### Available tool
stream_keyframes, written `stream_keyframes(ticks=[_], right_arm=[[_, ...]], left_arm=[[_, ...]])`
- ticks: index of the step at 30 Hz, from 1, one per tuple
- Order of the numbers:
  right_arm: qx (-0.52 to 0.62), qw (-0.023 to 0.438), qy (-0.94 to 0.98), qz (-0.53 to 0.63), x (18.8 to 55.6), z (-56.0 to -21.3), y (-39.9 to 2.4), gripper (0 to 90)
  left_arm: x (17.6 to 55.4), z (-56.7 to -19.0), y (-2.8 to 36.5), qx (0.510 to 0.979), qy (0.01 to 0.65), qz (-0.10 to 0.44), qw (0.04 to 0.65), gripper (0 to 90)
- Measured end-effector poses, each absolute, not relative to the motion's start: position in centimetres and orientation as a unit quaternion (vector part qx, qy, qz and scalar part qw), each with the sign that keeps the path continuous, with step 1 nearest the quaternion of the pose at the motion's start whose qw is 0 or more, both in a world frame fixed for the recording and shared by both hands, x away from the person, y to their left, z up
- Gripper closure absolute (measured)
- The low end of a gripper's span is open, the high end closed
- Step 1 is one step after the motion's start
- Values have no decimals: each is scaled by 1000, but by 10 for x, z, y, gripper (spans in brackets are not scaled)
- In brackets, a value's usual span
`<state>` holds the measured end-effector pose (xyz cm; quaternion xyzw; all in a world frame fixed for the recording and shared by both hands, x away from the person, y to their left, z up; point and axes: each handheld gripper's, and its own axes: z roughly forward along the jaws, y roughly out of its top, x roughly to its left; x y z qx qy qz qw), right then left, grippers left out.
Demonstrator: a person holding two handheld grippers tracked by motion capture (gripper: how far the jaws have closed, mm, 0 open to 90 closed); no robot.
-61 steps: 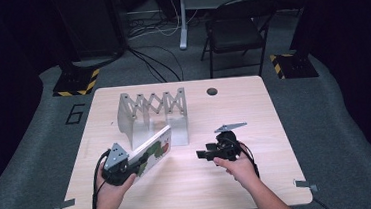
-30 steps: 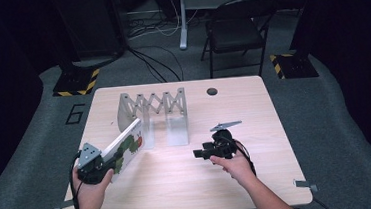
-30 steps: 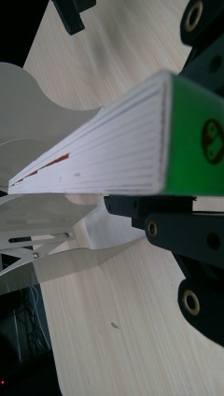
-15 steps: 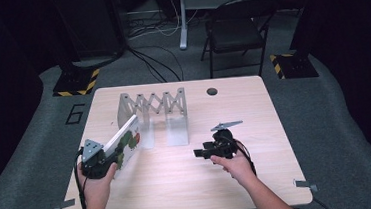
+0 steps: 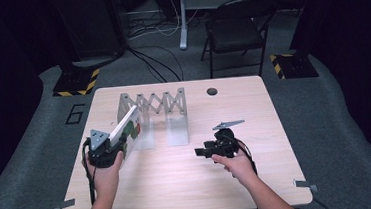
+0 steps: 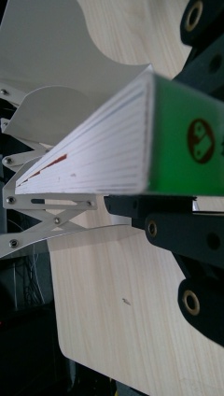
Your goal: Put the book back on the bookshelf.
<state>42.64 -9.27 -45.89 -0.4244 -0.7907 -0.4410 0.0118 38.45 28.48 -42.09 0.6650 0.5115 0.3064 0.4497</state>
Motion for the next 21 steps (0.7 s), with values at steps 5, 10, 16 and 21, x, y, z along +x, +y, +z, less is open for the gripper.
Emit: stream_keyframes(ticks=[5,10,16,21], right_arm=[[-427,14,-789,-442,426,-459,-93,406],[-428,13,-789,-441,426,-459,-93,406],[-427,17,-787,-444,426,-459,-92,406],[-429,22,-785,-445,427,-460,-93,407]], left_arm=[[392,-419,281,666,512,312,444,754],[398,-420,277,662,516,315,442,754],[404,-424,275,662,517,320,438,754],[410,-427,273,661,524,319,432,754]])
